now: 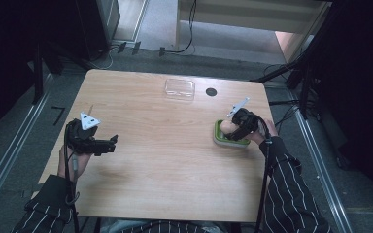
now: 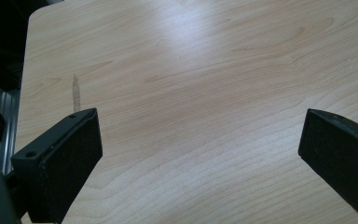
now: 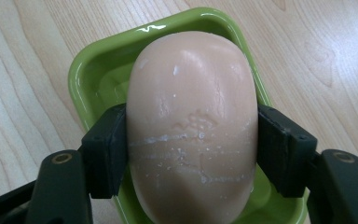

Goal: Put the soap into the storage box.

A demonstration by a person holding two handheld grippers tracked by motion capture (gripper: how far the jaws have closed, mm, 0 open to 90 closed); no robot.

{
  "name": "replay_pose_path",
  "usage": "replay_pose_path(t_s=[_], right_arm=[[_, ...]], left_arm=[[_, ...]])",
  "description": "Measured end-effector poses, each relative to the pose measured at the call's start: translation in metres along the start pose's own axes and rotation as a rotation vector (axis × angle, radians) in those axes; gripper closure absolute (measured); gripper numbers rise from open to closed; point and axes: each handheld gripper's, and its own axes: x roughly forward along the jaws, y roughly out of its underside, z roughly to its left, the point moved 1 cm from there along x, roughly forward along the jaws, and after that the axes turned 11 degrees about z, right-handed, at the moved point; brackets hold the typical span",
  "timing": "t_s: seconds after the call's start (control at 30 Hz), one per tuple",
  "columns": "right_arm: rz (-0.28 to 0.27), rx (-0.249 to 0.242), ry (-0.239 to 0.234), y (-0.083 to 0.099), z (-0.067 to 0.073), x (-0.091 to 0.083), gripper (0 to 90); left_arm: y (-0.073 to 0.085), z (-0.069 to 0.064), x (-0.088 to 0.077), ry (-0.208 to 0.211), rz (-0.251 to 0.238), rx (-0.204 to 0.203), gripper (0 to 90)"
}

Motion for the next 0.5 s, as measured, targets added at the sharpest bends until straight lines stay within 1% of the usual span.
replay_pose_path(t_s=[0.1, 0.2, 0.23, 0.33, 0.4, 0.47, 0.5], right_arm=[[0.009, 0.001, -0.009, 0.0014, -0.0006, 0.0016, 33.5], [0.008, 0.001, -0.008, 0.0021, -0.0014, 0.0027, 33.4], [0.011, -0.010, -0.005, 0.0022, -0.0017, 0.0038, 33.4], [0.020, -0.005, -0.007, 0.0013, -0.0010, 0.0054, 33.4], [0.015, -0.017, -0.013, 0.0002, -0.0010, 0.0067, 33.4], [0.024, -0.016, -0.006, -0.0005, -0.0003, 0.0066, 33.4], [0.024, -0.012, -0.011, -0.0002, 0.0002, 0.0071, 33.4]], left_arm=[[0.0000, -0.0002, 0.0001, 0.000, -0.001, 0.000, 0.1], [0.0000, -0.0003, 0.0003, 0.001, -0.001, -0.001, 0.1], [0.0000, -0.0001, 0.0006, 0.003, -0.004, -0.001, 0.1], [-0.0001, -0.0002, 0.0007, 0.002, -0.003, 0.001, 0.1], [0.0000, 0.0000, 0.0006, 0.002, -0.003, 0.001, 0.1], [0.0002, 0.0004, 0.0006, 0.003, -0.004, -0.001, 0.1], [0.0002, 0.0006, 0.0004, 0.002, 0.000, 0.000, 0.1]])
